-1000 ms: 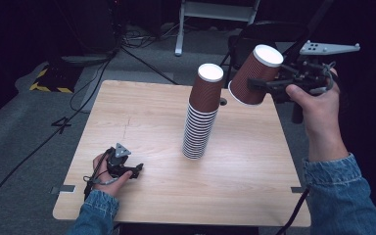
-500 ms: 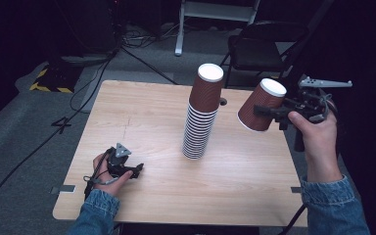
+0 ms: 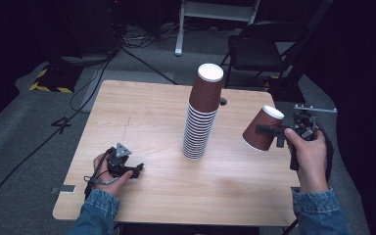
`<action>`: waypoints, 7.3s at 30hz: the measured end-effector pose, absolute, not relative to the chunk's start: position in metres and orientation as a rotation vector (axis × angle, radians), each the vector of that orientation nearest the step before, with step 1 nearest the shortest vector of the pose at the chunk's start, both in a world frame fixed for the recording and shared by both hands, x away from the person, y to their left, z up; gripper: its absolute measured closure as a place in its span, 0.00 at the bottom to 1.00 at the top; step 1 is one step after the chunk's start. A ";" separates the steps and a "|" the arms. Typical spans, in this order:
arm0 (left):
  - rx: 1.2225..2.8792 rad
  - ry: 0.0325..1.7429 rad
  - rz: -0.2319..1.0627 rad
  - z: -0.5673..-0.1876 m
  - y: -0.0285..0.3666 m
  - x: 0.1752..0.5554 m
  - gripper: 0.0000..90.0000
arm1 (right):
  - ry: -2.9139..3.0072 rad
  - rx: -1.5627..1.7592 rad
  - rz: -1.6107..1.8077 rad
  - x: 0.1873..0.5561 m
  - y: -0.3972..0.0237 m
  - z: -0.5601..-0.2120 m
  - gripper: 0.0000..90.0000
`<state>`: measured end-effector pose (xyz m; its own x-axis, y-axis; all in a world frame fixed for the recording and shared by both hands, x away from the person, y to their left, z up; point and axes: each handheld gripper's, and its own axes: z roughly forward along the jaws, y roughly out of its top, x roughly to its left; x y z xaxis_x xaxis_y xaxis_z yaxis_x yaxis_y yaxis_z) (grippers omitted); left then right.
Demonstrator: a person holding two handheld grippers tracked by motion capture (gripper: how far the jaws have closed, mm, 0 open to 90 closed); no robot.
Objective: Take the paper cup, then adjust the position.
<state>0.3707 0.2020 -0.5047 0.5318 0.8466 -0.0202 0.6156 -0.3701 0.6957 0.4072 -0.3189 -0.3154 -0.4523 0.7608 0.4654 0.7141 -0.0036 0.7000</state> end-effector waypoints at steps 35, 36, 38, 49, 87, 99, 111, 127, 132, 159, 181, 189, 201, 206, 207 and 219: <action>2.110 1.027 0.535 -0.482 0.185 0.362 0.28 | 2.179 2.056 1.428 0.409 -0.324 -0.425 0.18; 2.106 1.015 0.532 -0.480 0.183 0.361 0.28 | 2.183 2.065 1.431 0.409 -0.324 -0.426 0.18; 2.113 0.990 0.536 -0.476 0.177 0.358 0.28 | 2.176 2.078 1.441 0.409 -0.324 -0.428 0.18; 2.114 0.760 0.560 -0.459 0.133 0.352 0.24 | 2.127 2.166 1.478 0.404 -0.329 -0.438 0.18; 2.125 0.342 0.480 -0.443 0.004 0.355 0.30 | 2.141 2.158 1.609 0.396 -0.316 -0.435 0.18; 2.126 0.290 0.426 -0.455 -0.029 0.359 0.38 | 2.162 2.142 1.607 0.394 -0.312 -0.433 0.18; 2.116 0.258 0.480 -0.462 -0.037 0.361 0.38 | 2.181 2.135 1.622 0.394 -0.305 -0.432 0.18; 2.074 0.293 0.485 -0.469 -0.047 0.370 0.40 | 2.228 2.104 1.622 0.387 -0.295 -0.431 0.18; 2.041 0.344 0.464 -0.472 -0.052 0.371 0.44 | 2.237 2.113 1.631 0.387 -0.292 -0.432 0.18; 2.010 0.377 0.597 -0.479 -0.064 0.366 0.63 | 2.232 2.189 1.686 0.388 -0.285 -0.440 0.18; 1.901 0.438 0.575 -0.478 -0.055 0.365 0.84 | 2.266 2.189 1.732 0.390 -0.285 -0.441 0.16; 1.897 0.413 0.591 -0.475 -0.052 0.363 0.90 | 2.270 2.194 1.707 0.391 -0.287 -0.441 0.13; 1.909 0.393 0.591 -0.471 -0.047 0.360 0.94 | 2.209 2.182 1.710 0.391 -0.296 -0.437 0.12; 1.925 0.391 0.586 -0.466 -0.038 0.359 0.94 | 2.166 2.140 1.744 0.390 -0.300 -0.434 0.16; 1.939 0.393 0.590 -0.464 -0.036 0.359 0.94 | 2.164 2.128 1.754 0.390 -0.300 -0.433 0.17; 2.027 0.443 0.555 -0.436 0.007 0.351 0.95 | 2.093 2.010 1.808 0.389 -0.305 -0.424 0.17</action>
